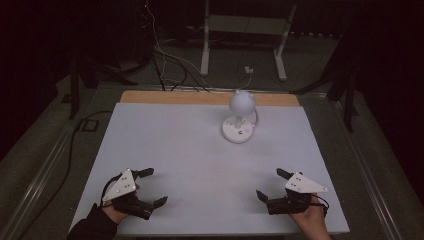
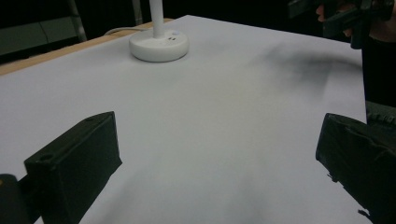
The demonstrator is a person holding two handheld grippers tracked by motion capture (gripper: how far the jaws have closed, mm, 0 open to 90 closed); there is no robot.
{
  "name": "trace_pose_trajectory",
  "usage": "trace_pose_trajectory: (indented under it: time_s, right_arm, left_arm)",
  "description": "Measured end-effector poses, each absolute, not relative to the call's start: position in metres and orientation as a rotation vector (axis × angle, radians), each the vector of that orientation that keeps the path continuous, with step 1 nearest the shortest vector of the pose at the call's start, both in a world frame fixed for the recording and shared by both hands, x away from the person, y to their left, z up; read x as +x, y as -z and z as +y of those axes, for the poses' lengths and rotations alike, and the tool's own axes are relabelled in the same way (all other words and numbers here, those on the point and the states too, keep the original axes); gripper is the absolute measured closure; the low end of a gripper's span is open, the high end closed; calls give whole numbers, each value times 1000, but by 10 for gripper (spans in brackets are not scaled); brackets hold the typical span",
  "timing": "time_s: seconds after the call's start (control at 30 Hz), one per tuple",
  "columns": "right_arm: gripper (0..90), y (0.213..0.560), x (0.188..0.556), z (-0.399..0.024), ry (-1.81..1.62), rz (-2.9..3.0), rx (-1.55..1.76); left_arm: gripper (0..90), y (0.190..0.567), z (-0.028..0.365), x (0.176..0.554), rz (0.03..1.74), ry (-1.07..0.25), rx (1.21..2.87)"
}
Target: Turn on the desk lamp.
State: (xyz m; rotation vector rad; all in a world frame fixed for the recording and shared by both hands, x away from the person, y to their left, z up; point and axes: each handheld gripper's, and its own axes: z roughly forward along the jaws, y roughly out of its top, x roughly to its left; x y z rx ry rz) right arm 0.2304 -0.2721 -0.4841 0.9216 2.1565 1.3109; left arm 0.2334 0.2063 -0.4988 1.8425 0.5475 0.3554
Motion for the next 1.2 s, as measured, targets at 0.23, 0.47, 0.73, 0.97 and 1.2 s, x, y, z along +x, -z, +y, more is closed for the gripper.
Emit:
trace_pose_trajectory:
  time_s: [0.23,0.47,0.73,0.97,1.2]
  right_arm:
    - [0,473,236,-270,-1297,2124,951]
    - [0,462,245,-267,-1291,2102,968]
    - [0,453,257,-260,-1301,2091,966]
    - [0,448,267,-252,-1296,2084,950]
    - [0,443,276,-244,-1300,2082,932]
  left_arm:
    - [3,499,207,233,548,-349,1838]
    - [3,499,207,233,548,-350,1839]
    - [3,499,206,234,548,-351,1848]
    - [3,499,206,234,544,-347,1844]
    - [3,499,206,234,547,-342,1839]
